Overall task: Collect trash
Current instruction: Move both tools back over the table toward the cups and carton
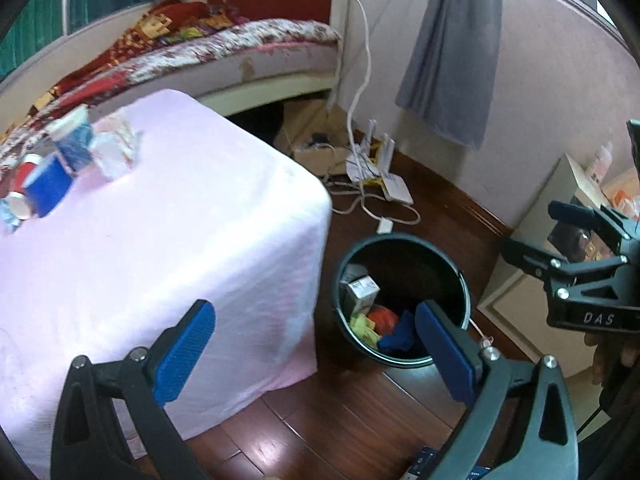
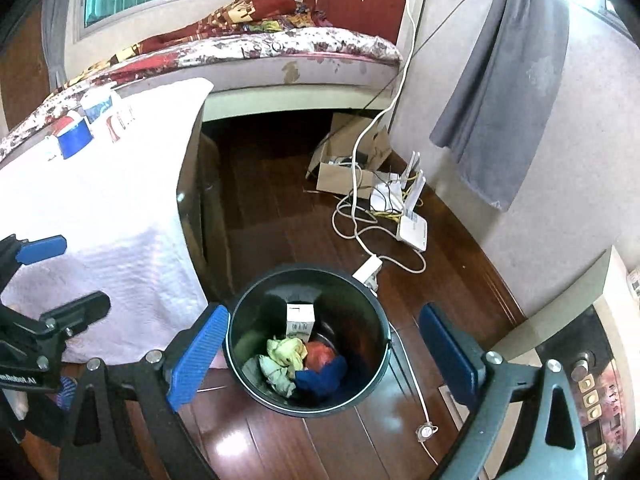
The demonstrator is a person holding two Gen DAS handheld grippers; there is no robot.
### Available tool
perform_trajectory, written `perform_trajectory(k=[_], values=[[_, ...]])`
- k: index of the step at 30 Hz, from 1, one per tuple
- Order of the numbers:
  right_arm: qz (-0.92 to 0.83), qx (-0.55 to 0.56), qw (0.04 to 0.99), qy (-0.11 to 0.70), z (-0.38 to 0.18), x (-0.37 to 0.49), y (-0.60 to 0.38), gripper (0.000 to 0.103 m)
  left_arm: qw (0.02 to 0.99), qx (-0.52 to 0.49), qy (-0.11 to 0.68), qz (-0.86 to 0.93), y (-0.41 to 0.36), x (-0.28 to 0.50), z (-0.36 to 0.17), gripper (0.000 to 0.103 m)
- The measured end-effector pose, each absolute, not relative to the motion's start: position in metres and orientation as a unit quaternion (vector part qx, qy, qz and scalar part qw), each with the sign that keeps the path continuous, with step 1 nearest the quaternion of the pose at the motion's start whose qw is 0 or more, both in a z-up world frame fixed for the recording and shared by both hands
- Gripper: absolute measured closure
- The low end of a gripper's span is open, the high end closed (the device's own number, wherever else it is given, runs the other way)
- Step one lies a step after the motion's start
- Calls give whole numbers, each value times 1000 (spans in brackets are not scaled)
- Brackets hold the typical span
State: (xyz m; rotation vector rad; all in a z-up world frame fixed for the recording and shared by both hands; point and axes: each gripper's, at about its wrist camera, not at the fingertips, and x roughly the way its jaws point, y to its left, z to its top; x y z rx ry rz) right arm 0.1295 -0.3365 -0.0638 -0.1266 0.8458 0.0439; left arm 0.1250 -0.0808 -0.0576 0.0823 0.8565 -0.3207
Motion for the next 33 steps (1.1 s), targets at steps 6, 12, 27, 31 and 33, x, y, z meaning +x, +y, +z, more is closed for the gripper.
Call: perform_trajectory(k=[6, 12, 27, 31, 33], values=[[41, -62, 915, 398, -51, 131, -314, 5, 907, 39, 398, -132, -58, 121, -47, 2], [68, -57, 920, 383, -39, 144, -280, 5, 918, 24, 385, -95, -18, 122, -35, 2], [168, -32, 919, 356, -30, 190, -147, 0, 931, -31, 363, 9, 129, 128, -32, 13], [180, -41, 930, 317, -26, 200, -109, 0, 930, -35, 364, 25, 161, 137, -36, 23], [180, -51, 923, 337, -27, 212, -91, 0, 930, -37, 365, 33, 175, 143, -38, 25]])
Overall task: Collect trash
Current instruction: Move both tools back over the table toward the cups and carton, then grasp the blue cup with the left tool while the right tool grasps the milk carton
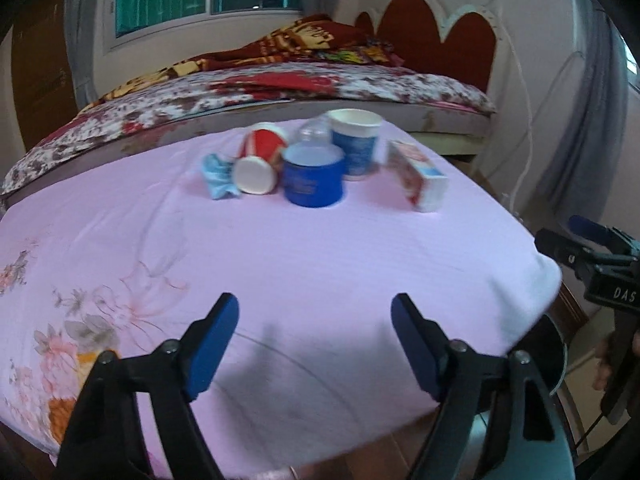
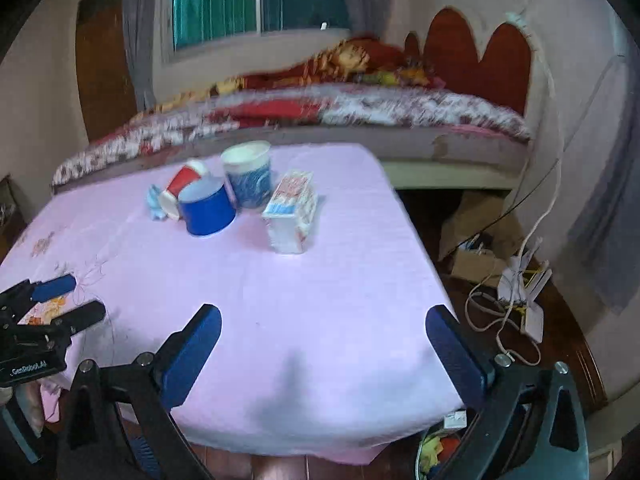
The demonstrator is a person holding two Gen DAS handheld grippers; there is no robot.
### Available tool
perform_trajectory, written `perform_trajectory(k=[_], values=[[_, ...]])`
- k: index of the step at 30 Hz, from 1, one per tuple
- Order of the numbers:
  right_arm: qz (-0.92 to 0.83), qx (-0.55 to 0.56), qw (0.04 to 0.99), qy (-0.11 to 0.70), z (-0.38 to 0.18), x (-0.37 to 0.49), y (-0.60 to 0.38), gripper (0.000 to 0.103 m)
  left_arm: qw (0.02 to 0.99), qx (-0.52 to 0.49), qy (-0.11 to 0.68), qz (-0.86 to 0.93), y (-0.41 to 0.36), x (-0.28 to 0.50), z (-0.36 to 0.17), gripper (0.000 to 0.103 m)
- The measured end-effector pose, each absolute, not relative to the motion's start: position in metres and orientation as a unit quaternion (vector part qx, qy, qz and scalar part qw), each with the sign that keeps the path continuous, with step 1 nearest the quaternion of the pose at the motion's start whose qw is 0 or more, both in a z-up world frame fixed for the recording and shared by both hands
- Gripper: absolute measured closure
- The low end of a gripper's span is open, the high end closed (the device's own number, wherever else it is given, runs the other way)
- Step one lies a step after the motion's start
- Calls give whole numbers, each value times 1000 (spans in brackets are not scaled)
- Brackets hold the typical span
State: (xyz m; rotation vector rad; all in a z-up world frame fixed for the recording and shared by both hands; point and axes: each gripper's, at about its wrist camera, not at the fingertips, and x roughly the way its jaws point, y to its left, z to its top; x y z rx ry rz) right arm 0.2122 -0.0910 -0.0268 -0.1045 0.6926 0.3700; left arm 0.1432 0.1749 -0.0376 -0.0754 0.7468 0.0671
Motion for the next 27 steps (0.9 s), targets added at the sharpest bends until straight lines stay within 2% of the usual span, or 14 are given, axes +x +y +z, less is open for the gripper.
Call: perform_trajectory(k=[16, 20, 27], values=[[188, -47, 914, 356, -28, 294, -25, 1, 930, -58, 359, 51, 230, 211, -40, 34], [192, -54, 911, 361, -32, 309, -16, 11, 930, -58, 359, 49, 234, 226, -41, 36], [192, -56, 907, 372, -40, 333, -6, 18, 929, -63, 363, 42, 239, 254, -44, 42]])
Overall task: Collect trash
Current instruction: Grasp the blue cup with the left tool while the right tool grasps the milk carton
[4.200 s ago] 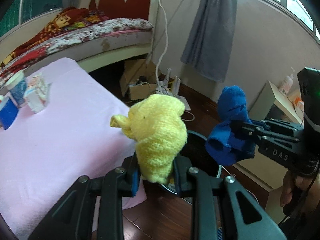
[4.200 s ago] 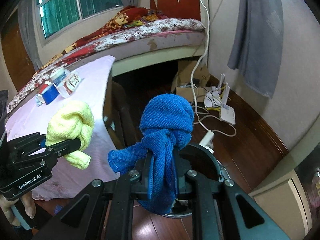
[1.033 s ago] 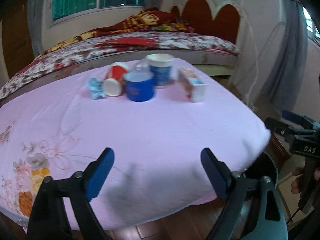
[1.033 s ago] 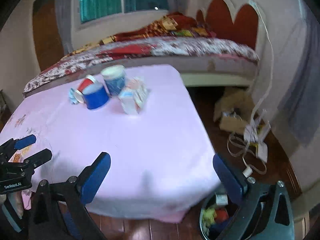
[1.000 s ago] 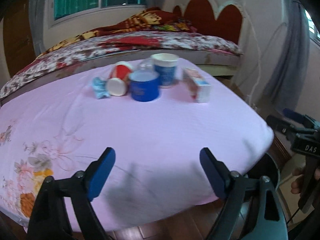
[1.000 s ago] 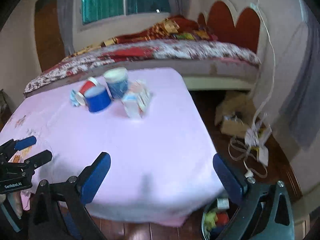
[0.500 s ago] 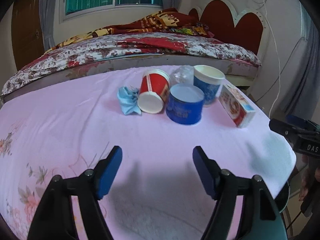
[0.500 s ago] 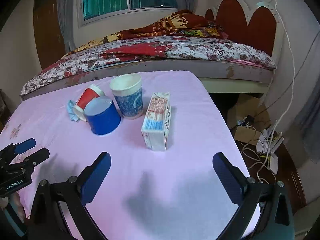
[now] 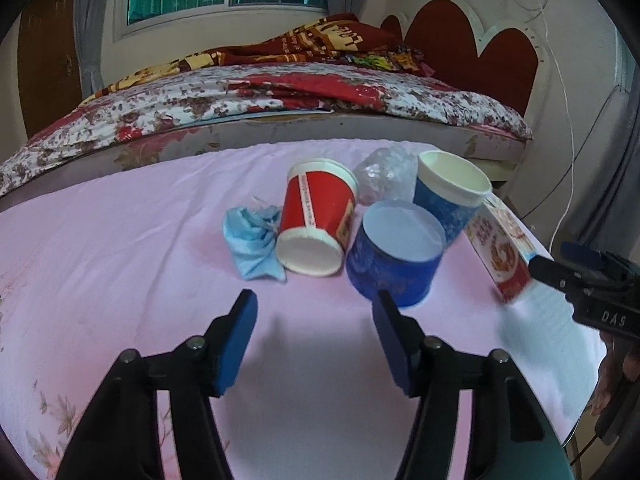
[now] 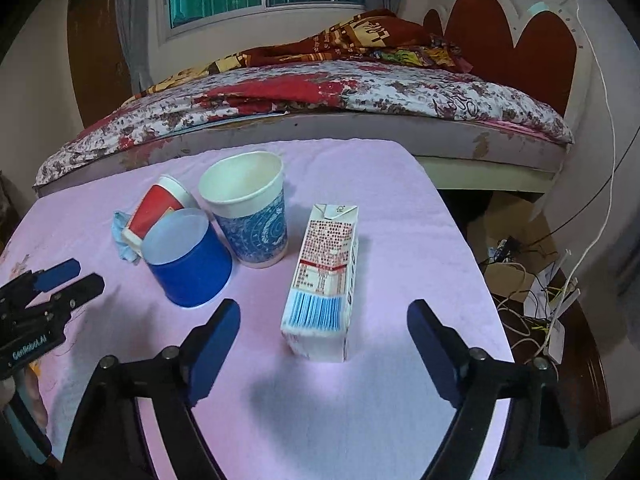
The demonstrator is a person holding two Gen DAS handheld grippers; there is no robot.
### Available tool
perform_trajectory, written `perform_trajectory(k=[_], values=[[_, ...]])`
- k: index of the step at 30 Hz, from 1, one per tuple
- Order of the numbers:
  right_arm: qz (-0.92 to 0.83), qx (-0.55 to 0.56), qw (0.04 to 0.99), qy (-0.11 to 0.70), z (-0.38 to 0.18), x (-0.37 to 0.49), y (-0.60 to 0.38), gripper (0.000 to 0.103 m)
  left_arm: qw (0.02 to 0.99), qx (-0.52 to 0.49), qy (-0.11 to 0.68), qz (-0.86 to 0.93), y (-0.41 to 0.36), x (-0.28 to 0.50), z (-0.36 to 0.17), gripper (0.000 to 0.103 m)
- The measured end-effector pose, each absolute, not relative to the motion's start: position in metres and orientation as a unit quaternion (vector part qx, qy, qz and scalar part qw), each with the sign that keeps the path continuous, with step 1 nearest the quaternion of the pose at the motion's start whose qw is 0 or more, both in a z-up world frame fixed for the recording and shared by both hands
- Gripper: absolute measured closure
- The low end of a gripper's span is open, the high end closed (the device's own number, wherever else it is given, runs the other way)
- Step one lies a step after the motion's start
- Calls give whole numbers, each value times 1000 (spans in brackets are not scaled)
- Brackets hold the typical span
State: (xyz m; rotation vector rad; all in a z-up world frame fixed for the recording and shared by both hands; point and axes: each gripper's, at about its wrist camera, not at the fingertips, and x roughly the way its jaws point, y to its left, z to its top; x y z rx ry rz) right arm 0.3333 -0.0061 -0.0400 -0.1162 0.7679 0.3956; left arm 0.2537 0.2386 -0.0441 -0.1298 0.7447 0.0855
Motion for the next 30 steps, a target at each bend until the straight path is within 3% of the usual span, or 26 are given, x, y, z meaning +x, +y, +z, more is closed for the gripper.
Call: perform_trajectory(k=[6, 9, 12, 13, 26, 30], values=[[194, -50, 903, 381, -47, 347, -5, 22, 928, -63, 367, 26, 225, 265, -47, 42], [195, -55, 900, 387, -52, 352, -3, 31, 929, -57, 367, 15, 212, 268, -48, 42], [194, -54, 897, 395, -56, 359, -10, 45, 926, -58, 372, 7, 201, 275, -50, 42], [190, -53, 896, 398, -58, 362, -13, 62, 927, -58, 371, 8, 199, 277, -50, 42], [212, -32, 885, 414, -69, 385, -24, 63, 924, -66, 377, 12, 178, 313, -60, 40], [209, -31, 884, 416, -74, 393, -23, 61, 923, -61, 379, 16, 175, 320, -63, 35]])
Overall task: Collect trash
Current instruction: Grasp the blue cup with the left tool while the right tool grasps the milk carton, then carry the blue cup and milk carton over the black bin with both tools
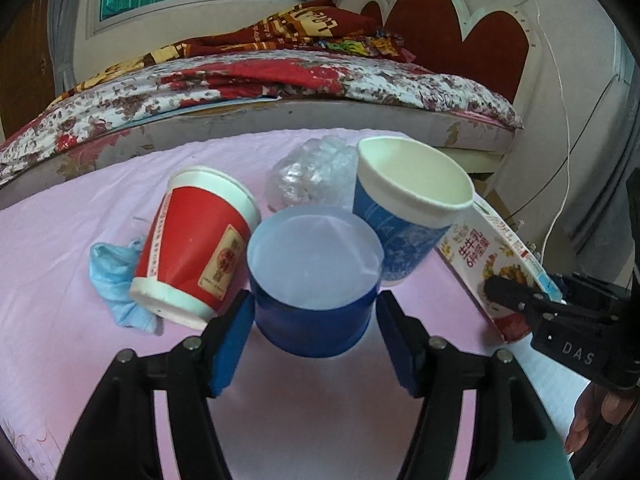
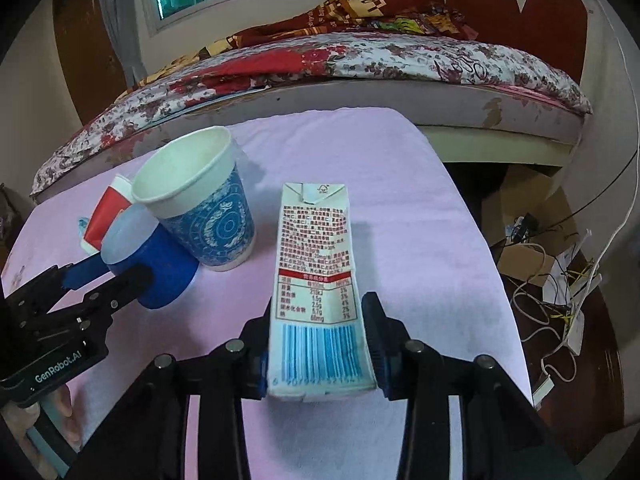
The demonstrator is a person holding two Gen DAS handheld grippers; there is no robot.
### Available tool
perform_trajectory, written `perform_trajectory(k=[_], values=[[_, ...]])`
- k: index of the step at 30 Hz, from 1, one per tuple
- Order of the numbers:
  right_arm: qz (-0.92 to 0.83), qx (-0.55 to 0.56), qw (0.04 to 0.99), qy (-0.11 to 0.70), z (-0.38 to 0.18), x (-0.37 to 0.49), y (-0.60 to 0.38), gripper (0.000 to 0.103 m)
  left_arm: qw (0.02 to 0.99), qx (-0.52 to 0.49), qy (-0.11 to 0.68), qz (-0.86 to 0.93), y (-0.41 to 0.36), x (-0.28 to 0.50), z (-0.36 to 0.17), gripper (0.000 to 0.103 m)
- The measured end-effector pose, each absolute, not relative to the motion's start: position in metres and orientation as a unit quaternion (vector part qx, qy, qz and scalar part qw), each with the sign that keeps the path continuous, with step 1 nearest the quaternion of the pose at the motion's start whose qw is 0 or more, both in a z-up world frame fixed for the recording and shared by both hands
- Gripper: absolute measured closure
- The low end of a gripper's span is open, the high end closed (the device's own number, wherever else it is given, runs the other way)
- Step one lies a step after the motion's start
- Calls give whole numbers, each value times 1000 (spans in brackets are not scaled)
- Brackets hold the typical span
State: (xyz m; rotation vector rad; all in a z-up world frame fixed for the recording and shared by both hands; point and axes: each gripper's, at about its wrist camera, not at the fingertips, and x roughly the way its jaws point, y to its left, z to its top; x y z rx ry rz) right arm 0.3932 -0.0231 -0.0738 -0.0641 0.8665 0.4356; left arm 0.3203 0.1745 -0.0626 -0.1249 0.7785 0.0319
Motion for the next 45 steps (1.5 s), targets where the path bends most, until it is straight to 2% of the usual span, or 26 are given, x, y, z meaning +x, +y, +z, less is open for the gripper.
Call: perform_trajectory(k=[3, 4, 14, 18, 20, 29, 45], values=[[210, -27, 884, 418, -77, 395, -24, 60, 924, -53, 377, 25, 172, 323, -65, 23], [210, -28, 883, 418, -78, 395, -23, 60, 925, -54, 376, 28, 172, 323, -65, 22], [206, -23, 885, 418, -84, 407, -27, 60, 921, -69, 381, 30, 176, 341, -68, 22], [209, -25, 887, 412, -83, 407, -26, 61, 916, -65, 394, 28, 175, 346, -72, 26], [217, -24, 886, 408, -82, 404, -26, 64, 918, -65, 391, 24, 175, 342, -71, 27], [227, -54, 891, 389, -61, 371, -34, 66, 926, -54, 373, 15, 169, 302, -56, 27], [204, -33, 913, 351, 5, 284, -114, 66, 937, -41, 346, -13, 127, 215, -13, 27]])
